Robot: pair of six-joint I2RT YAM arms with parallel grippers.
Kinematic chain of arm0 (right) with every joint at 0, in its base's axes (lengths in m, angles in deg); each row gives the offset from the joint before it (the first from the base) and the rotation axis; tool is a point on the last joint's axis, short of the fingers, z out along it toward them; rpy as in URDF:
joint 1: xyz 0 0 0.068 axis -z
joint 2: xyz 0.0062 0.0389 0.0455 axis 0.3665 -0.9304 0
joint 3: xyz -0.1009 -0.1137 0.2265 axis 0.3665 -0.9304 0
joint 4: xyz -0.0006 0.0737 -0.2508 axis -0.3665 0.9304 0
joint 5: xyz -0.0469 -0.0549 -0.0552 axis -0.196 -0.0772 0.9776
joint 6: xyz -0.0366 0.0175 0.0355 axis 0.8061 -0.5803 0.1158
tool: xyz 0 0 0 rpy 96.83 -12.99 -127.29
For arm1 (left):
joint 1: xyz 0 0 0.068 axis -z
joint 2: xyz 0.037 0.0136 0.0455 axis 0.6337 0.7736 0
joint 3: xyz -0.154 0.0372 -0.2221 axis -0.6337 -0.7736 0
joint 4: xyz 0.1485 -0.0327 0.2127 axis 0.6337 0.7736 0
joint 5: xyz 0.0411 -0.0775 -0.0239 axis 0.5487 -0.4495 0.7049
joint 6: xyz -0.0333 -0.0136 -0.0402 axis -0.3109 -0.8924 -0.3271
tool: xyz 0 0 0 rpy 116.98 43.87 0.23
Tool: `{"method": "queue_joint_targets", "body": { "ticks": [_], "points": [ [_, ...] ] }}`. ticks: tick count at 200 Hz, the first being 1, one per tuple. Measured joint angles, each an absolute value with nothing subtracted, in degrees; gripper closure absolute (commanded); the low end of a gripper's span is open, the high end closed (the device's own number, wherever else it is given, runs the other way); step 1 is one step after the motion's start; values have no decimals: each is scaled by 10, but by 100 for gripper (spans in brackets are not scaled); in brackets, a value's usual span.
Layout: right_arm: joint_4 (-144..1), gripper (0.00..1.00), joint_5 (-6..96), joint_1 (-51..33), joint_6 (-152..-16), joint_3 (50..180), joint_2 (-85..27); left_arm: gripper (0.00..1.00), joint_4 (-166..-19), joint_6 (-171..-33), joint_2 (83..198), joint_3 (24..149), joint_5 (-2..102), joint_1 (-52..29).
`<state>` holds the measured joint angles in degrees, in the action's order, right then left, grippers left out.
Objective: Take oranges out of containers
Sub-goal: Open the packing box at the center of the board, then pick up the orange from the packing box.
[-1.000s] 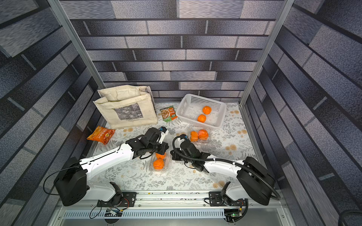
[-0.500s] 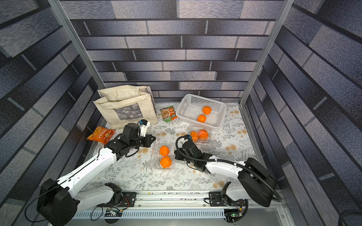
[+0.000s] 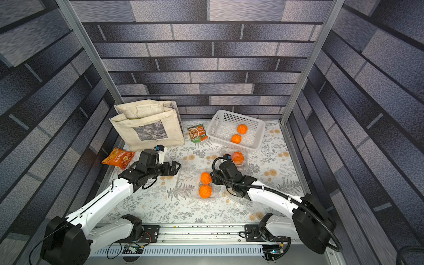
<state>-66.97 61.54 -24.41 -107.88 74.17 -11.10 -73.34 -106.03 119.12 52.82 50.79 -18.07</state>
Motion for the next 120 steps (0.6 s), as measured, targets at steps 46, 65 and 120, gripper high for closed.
{"method": "queue_joint_targets", "body": {
  "ticks": [46,65,120],
  "points": [
    [-609,16,665,-238,-1045,747,-90,0,-747,-1062,1142,502,548,-180],
    [-576,16,689,-234,-1023,767,-82,0,-743,-1062,1114,501,588,-181],
    [-518,20,695,-229,-953,823,-61,0,-764,-1063,1066,471,632,-182]
  ]
}}
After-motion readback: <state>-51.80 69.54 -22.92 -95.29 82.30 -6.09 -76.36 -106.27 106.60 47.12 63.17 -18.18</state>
